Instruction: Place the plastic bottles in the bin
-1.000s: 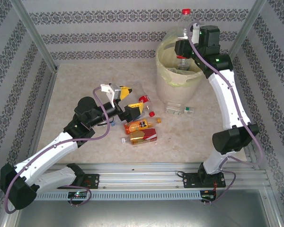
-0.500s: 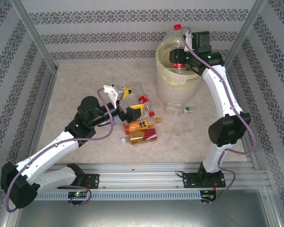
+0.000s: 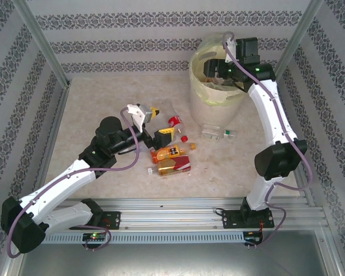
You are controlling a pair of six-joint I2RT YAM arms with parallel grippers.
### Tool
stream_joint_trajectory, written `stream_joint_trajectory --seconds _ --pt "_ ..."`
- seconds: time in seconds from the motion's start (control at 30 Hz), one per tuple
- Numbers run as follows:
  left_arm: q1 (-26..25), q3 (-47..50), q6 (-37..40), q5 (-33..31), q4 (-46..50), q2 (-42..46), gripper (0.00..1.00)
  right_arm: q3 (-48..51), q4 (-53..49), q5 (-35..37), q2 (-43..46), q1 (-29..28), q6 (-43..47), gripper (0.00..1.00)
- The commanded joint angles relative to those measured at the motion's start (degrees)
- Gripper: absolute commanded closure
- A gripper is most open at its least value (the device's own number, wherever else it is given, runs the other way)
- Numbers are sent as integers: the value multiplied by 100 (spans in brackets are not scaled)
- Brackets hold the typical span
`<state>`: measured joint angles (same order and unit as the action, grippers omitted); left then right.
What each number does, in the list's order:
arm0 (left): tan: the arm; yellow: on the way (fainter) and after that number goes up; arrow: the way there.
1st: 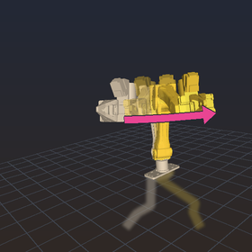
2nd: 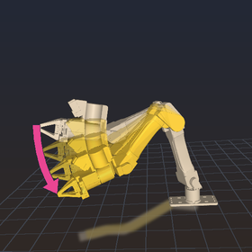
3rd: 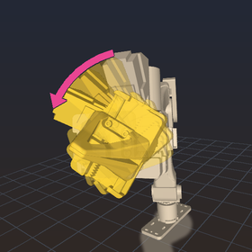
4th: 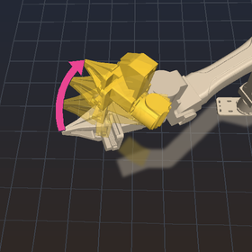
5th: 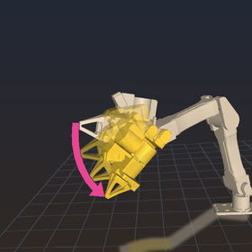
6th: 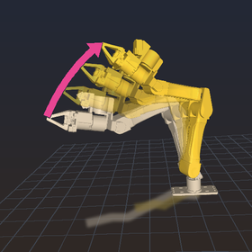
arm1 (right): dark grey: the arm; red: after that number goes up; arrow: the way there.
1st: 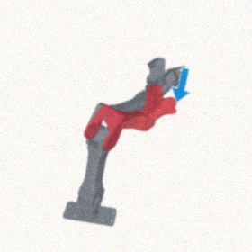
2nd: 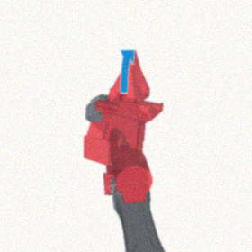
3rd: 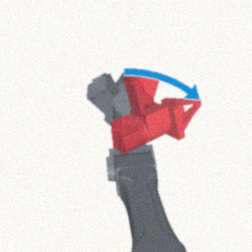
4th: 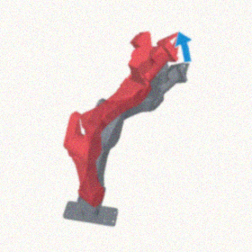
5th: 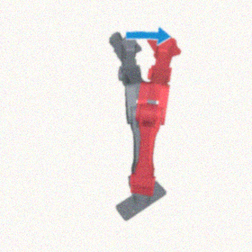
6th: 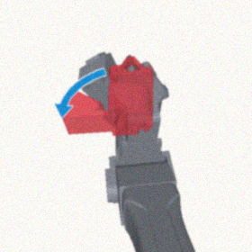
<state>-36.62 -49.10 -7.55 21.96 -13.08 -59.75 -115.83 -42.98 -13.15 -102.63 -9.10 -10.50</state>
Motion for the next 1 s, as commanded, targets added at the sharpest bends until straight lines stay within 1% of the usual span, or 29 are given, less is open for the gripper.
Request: stream_joint_trajectory --seconds 0.0,0.17,0.27,0.43,0.57,0.67,0.77,0.87,0.97 --pt "50 -211 383 -144 297 -33 0 553 315 -436 812 39 -73 11" --pt "47 -275 560 -223 485 -115 0 1700 796 -597 1695 6 -199 10" --pt "58 -468 828 -347 975 -200 0 2396 956 -746 2204 -51 -320 8" --pt "55 -744 1297 -892 1763 -342 0 3624 1254 -962 3094 -217 -529 5" --pt "58 -1139 1420 -1451 2663 -672 0 4641 1538 -1169 3750 -426 -704 2" --pt "89 -1389 1476 -1778 3252 -987 0 5198 1651 -1370 4085 -575 -772 2" --pt "273 -1878 1310 -2054 4067 -1492 0 5629 1798 -1591 4275 -738 -878 2" --pt "546 -2315 1067 -2229 4692 -1977 0 6003 1983 -1649 4388 -941 -949 2" --pt "965 -2828 871 -2287 5442 -2564 0 6350 2268 -1799 4396 -1054 -1061 2"
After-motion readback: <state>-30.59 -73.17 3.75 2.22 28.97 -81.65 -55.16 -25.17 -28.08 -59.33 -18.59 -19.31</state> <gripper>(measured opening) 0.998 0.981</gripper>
